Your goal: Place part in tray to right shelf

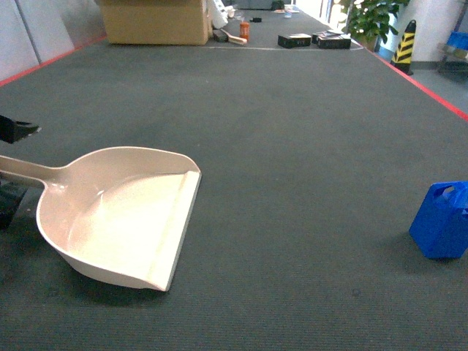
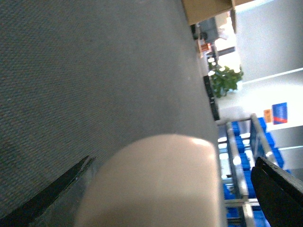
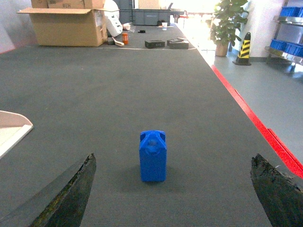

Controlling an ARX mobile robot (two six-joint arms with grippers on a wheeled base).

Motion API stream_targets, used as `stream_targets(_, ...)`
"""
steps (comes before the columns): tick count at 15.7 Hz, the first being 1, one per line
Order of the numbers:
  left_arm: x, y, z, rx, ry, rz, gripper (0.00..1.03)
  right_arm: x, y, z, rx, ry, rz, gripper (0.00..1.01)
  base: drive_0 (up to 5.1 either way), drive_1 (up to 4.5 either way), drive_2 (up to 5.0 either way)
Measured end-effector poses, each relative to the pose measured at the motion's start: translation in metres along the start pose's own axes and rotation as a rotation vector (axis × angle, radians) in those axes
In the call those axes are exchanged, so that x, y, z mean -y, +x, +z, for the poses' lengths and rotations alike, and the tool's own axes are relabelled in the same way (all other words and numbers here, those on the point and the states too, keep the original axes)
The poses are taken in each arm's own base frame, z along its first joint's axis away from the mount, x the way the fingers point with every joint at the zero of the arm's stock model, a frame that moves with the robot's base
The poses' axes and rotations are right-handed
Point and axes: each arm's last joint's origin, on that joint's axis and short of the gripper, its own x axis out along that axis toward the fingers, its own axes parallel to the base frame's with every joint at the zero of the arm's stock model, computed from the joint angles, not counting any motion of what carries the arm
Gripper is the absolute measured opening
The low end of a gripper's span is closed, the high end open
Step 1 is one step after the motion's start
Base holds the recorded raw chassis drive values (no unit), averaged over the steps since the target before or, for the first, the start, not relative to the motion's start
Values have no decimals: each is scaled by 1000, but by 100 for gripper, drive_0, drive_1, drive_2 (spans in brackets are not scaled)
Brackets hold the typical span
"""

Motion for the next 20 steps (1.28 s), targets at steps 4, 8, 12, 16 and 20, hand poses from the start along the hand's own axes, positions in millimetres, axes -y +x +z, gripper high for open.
stream_targets(4,-3,1,12,4,-63,-34,75,0,0,0,0,0,0,98,0,0,0)
stream_targets(8,-11,-7,3,-54,-132,-27,19,0,0,0,0,0,0,98,0,0,0)
stream_targets(12,-8,-24,0,-30,-213,7,16,0,0,0,0,0,0,98,0,0,0)
stream_targets(16,20,-35,-39,-125,-235,-13,14,0,0,0,0,0,0,98,0,0,0)
stream_targets(20,42,-35,-88,-273,-274,-41,14,0,0,0,0,0,0,98,0,0,0)
